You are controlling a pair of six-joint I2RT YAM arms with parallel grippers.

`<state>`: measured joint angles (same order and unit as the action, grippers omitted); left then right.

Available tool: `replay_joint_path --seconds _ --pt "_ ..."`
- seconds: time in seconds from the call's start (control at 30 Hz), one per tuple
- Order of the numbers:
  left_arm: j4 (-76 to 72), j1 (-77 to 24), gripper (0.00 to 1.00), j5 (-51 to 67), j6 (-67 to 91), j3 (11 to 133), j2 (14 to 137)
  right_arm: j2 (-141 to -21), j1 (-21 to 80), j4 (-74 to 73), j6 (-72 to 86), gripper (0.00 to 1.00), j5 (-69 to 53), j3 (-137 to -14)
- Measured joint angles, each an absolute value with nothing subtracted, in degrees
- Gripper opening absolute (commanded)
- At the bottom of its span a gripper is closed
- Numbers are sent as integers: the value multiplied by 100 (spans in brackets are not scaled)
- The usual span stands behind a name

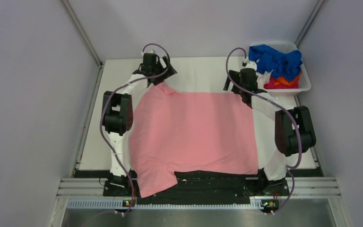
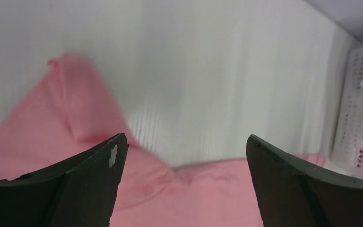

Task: Fold and stack the t-shirts
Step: Flatten out the tshirt

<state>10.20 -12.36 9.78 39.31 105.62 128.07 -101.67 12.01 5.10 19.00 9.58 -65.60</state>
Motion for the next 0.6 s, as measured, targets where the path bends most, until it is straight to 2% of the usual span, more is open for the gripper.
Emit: replay_joint_path --seconds 0.17,0.27,0.4,0.6 --pt "934 -1256 99 937 4007 8464 11642 -9518 1573 558 1962 99 755 -5835" --pt "923 -1284 99 934 4075 7865 11334 -9369 1688 550 2062 99 613 -5511" --pt "910 -1323 99 913 4128 7953 11478 -9358 1704 478 2167 99 565 -5290" --pt "840 -1334 99 891 4209 9004 12307 -9323 1704 375 2233 99 589 -5247"
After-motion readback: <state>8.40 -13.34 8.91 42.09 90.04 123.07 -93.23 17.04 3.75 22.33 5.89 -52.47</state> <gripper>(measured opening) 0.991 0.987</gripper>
